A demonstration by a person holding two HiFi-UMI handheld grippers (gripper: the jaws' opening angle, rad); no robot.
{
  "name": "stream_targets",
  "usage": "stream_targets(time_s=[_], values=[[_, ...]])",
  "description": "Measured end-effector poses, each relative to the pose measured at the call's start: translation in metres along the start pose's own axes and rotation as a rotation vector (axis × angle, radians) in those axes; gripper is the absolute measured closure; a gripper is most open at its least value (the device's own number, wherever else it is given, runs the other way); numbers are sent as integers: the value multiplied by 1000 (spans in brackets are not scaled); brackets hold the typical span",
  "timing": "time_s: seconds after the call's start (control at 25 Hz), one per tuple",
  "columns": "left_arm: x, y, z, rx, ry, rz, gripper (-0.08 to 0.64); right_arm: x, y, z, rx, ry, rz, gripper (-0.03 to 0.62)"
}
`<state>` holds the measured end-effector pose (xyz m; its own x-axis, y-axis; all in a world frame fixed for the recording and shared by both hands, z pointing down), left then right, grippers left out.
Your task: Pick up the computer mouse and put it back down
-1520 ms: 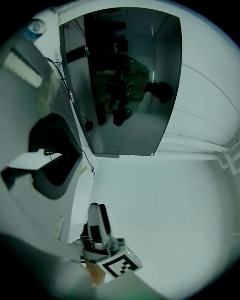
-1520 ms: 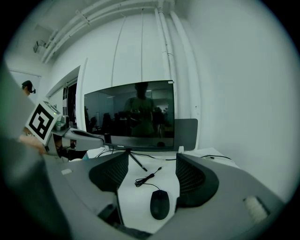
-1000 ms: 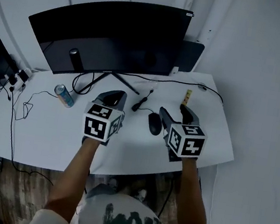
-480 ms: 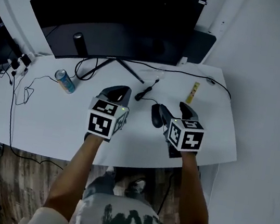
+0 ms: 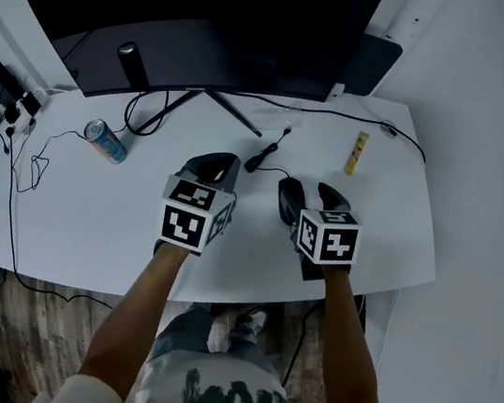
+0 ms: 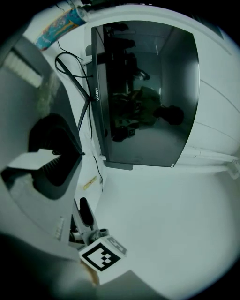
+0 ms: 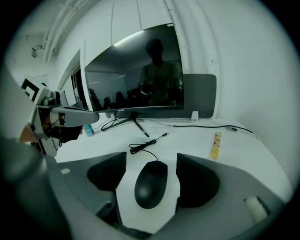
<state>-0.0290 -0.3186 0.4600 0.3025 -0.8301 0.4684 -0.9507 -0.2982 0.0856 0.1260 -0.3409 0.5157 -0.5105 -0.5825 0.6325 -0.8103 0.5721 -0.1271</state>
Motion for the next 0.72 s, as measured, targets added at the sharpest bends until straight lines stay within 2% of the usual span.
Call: stream_targets(time_s=[0.36,0.72], values=[[23,2,-20,-23,38,-65,558,38,-6,-35,26,116,-28,245],[26,11,-27,-12,60,-93,558,58,-7,-45,50,174,-67,235]])
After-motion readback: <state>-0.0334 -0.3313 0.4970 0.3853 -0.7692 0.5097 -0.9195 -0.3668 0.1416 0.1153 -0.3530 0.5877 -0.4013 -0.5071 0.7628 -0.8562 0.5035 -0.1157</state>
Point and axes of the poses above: the fingertips, and each gripper's own axes: x forward along the fingers, y to its left, z out of its top, the point moved 2 cm from there along -x, backward along the fingers, and after that the axes turned 2 degrees about y, right-handed, at the moved point
